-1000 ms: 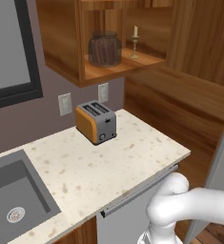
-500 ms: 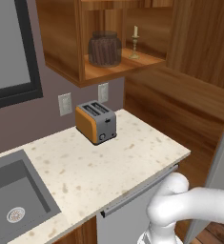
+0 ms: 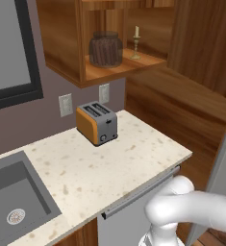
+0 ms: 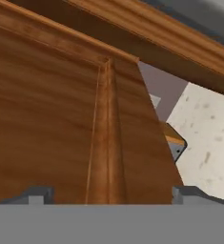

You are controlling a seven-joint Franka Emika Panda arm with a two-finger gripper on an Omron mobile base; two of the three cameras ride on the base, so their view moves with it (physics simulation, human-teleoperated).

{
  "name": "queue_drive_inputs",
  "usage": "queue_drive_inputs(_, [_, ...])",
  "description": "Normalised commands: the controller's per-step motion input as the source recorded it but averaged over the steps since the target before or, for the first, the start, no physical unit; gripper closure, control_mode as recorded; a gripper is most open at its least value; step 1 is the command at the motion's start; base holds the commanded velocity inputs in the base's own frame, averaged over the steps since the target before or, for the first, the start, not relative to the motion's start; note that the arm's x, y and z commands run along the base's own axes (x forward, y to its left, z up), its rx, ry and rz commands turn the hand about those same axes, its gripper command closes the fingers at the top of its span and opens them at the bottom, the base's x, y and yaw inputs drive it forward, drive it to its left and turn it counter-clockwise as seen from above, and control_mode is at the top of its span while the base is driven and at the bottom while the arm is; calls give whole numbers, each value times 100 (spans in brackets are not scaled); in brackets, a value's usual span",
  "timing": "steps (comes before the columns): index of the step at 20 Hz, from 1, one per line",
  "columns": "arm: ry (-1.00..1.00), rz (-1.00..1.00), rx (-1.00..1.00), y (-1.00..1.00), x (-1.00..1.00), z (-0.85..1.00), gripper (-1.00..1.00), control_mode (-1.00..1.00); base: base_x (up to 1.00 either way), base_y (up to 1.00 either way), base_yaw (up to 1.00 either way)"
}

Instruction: Pick the candle and jar from the dining table and place them in the open cabinet. Close the cabinet after placing the objects.

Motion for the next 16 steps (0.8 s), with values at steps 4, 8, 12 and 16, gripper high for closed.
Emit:
queue_drive_inputs(4, [0,-11,-3,93,10,5,-100,-100,0,0,0])
queue_drive_inputs(8, [0,-11,-2,96,7,10,-100,-100,0,0,0])
queue_drive_inputs(12, [0,-13,-3,98,7,18,-100,-100,0,0,0])
queue_drive_inputs(16, [0,-15,-3,95,17,25,-100,-100,0,0,0])
